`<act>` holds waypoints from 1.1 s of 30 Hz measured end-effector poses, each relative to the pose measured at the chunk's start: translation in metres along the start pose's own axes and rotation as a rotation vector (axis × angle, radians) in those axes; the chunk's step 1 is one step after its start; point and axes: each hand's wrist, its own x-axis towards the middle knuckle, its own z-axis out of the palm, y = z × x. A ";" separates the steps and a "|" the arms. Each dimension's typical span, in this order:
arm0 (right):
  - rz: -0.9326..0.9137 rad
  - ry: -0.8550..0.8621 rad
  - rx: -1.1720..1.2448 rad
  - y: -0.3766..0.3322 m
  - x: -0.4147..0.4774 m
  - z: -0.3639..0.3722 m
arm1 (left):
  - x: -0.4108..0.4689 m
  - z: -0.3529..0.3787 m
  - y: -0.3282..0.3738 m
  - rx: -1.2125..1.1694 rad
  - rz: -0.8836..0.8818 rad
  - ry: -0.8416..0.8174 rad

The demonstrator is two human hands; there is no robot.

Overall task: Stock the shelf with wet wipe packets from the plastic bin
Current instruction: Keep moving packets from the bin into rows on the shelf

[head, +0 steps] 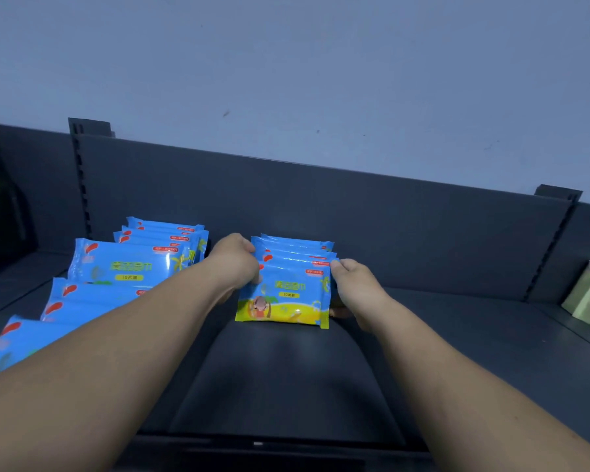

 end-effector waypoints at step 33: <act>-0.066 -0.065 -0.179 0.012 -0.012 -0.006 | -0.014 0.017 -0.003 0.275 0.078 0.072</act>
